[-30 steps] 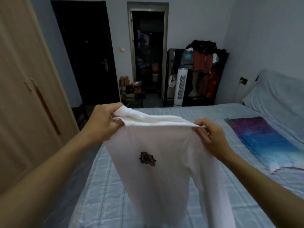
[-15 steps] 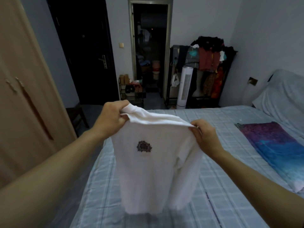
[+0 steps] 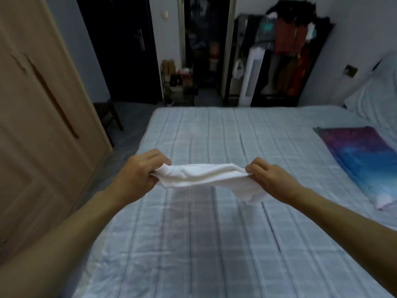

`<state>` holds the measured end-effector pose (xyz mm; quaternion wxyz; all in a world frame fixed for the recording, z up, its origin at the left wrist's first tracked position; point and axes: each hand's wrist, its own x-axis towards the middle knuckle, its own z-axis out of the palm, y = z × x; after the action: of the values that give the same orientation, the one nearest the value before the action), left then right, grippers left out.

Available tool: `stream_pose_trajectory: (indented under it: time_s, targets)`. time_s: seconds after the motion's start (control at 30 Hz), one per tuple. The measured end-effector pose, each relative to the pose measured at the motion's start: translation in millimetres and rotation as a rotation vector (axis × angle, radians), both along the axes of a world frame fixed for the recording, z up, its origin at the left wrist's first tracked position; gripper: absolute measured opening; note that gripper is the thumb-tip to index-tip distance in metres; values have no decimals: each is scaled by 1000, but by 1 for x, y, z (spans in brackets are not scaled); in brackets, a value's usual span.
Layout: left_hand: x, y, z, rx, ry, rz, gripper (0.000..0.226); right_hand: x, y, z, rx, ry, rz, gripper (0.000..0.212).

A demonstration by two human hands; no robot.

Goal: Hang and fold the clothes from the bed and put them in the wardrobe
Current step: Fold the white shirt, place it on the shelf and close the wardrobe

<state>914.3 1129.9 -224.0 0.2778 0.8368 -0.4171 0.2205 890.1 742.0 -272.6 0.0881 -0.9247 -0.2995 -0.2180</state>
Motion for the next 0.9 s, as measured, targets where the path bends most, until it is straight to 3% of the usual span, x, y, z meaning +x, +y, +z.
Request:
stream_pose_trajectory:
  time_s: [0.17,0.3,0.43,0.6,0.7,0.77,0.9]
  targets:
    - [-111,5,-138,290,258,-72,32,-125,1,-139,-118,401,6,19]
    - [-205,15,-236,459,498,-184,50,-235,13,-228,-116,706,25,7]
    - [-275,24,-287,573,466,-258,50,-318,31,-282,-41,635,-47,31]
    - [-345,37,-341,750,408,-256,53,-374,59,-321,-77,572,-132,29]
    - [-377,51,-388,845,454,-168,61,-402,75,-356,-152,646,-230,37]
    - [-393,64,-406,841,557,-118,56,-418,84,-372,-165,721,-304,42]
    - [-394,71,-400,730,672,-53,32,-431,104,-372,-108,725,-446,27]
